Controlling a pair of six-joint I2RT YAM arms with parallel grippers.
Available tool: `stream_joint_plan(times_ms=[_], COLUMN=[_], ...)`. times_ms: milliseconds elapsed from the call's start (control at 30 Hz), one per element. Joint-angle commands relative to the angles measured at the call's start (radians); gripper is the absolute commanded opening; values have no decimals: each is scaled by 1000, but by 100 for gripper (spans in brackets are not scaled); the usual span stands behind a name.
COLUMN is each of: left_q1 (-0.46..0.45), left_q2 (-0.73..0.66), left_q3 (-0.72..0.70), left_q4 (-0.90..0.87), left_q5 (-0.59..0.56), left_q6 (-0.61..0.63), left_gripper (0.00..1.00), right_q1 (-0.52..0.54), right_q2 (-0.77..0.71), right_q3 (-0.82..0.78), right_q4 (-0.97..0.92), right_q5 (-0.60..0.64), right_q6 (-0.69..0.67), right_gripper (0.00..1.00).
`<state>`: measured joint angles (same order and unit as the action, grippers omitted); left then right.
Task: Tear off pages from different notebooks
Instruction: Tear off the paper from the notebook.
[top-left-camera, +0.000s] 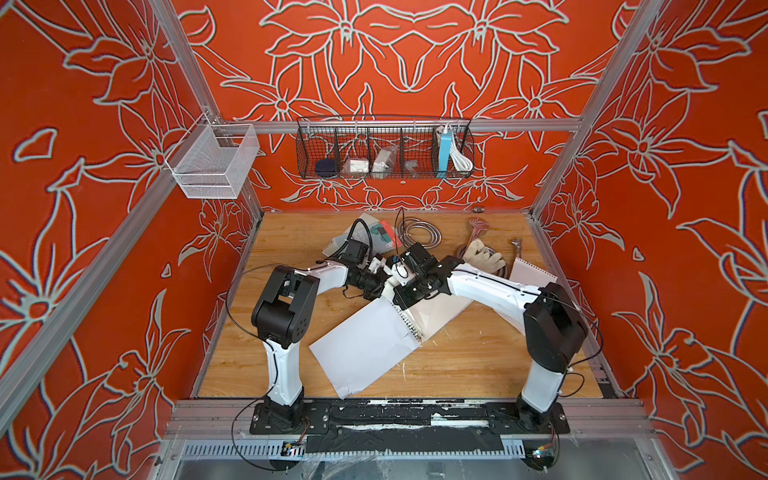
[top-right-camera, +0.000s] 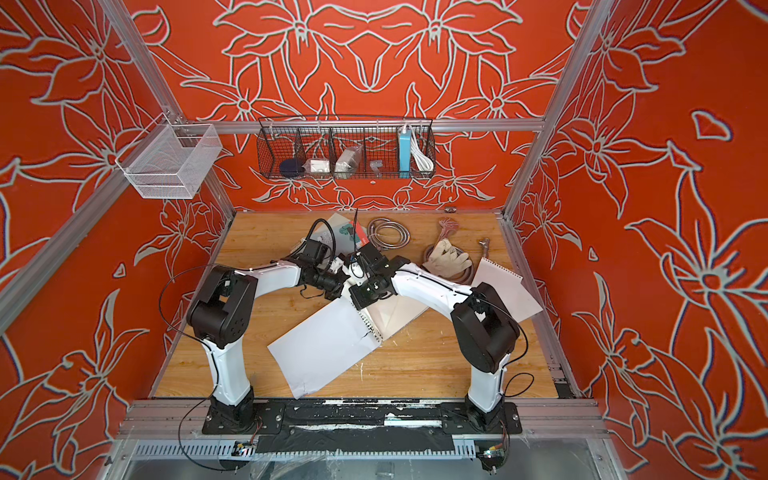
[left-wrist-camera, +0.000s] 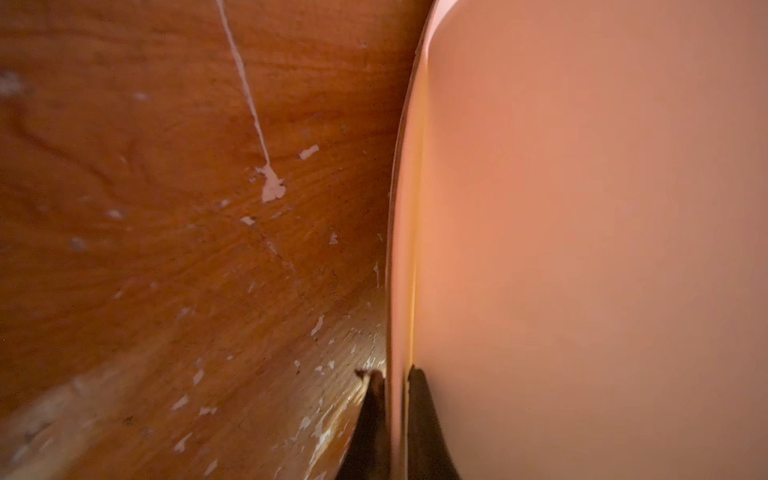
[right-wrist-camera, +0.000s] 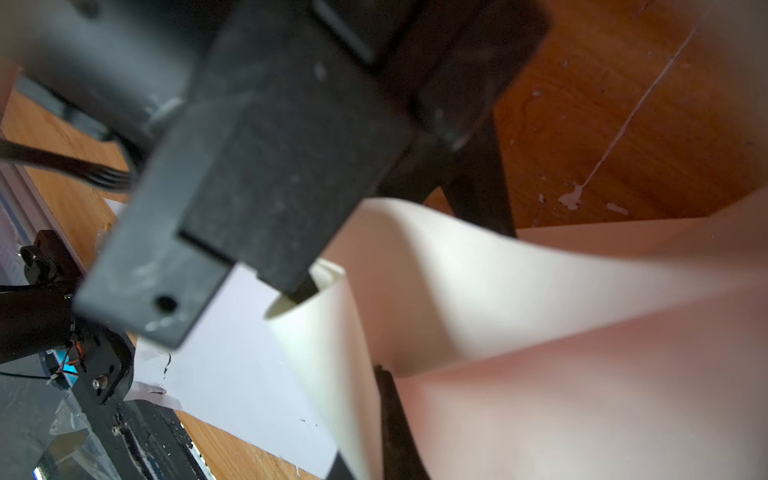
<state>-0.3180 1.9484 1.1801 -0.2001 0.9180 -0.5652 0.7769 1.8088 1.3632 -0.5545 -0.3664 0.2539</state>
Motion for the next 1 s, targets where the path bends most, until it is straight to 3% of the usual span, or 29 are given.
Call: stream_joint_plan(times_ms=[0,267,700,967], left_q1=[-10,16,38,88], left_q2=[15,22,56,7], left_q3=[2,-32,-23,-83], left_q4=[11,88,105,243], left_q5=[36,59,46,61], left_q6=[3,-76,-118,-203], left_gripper=[0,0,0,0], right_q1=[-7,-40,-47,-72], right_q2=[-24,2,-66,-84], right_q3=[24,4,-63,-137], right_q4=[4,-43,-53,-69], right_q5=[2,75,121,142], right_q6=[24,115,139,164], right_gripper=[0,0,0,0])
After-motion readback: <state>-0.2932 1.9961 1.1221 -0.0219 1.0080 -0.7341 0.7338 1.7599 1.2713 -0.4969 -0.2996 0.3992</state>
